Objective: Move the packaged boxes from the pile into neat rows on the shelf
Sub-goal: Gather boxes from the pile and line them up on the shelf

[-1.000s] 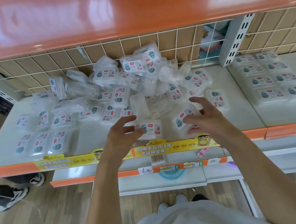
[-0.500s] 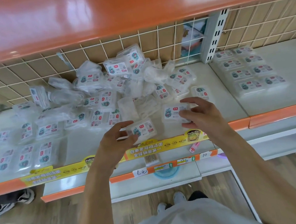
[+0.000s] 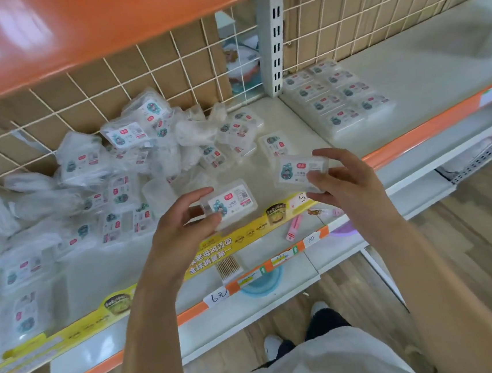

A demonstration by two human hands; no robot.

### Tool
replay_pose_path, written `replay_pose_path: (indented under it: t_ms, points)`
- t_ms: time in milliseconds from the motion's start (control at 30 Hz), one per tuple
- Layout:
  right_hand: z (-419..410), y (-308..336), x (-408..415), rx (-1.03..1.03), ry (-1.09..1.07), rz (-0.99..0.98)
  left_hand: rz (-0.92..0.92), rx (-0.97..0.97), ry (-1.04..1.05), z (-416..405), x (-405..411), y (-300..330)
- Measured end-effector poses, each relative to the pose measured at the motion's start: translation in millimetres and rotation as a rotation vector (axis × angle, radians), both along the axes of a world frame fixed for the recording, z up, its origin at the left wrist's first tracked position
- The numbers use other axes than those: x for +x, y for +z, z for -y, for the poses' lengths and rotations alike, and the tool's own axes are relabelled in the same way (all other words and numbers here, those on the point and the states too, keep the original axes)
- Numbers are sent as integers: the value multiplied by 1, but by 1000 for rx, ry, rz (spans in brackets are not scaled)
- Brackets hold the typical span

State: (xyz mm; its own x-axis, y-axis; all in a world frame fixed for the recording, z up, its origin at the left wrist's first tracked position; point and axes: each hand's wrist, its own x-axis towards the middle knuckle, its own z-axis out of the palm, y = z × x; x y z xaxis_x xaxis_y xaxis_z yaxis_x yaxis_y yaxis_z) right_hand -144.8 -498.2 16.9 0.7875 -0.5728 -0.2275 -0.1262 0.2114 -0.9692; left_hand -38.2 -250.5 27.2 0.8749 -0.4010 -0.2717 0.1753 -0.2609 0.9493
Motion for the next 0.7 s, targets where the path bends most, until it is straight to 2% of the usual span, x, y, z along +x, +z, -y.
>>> replay_pose_path:
  t_ms: [300,567,700]
  points:
    - [64,0,-41,-12,-140,-1,8,-26,-114,83,-15,-7]
    - [166,3,-42,-97,-106,-65,-6,-32,-100,186,-28,-12]
    - [223,2,-29,-129,-21,-117,-12,-19,-27,233,-34,-21]
